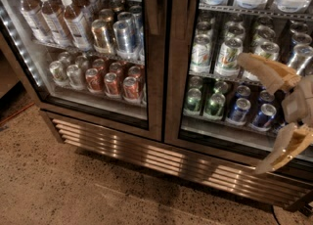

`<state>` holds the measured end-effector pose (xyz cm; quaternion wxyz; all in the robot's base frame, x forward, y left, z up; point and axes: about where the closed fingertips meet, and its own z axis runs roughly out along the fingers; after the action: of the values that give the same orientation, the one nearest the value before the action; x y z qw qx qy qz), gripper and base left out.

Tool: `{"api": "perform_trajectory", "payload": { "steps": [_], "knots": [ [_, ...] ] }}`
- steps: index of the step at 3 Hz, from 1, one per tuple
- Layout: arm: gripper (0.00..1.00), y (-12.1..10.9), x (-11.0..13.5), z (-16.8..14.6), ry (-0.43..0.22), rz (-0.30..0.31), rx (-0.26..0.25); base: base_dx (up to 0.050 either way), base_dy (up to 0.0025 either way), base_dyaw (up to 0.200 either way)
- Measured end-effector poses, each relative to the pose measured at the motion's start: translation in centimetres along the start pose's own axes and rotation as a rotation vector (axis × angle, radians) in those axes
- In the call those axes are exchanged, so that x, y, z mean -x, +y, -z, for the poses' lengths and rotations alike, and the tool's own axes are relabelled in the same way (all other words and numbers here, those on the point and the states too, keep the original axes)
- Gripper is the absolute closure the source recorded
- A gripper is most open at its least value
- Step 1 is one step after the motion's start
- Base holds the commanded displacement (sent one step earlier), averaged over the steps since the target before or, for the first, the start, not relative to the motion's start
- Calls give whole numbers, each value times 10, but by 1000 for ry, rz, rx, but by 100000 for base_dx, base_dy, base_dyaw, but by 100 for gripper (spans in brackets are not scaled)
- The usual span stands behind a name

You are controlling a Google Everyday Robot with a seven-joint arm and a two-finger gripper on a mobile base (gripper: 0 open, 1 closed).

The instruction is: Open right fridge door

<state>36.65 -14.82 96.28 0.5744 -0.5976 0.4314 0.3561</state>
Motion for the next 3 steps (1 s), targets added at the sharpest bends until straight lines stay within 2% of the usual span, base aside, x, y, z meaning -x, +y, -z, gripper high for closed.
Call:
{"api": "perform_trajectory", "payload": {
  "steps": [1,2,3],
  "knots": [
    [0,-2,-3,-2,-13,-46,10,0,0,0],
    [0,-6,-15,-4,-18,-137,25,0,0,0],
    [0,-6,-15,-4,-18,-137,25,4394,207,9406]
  ]
}}
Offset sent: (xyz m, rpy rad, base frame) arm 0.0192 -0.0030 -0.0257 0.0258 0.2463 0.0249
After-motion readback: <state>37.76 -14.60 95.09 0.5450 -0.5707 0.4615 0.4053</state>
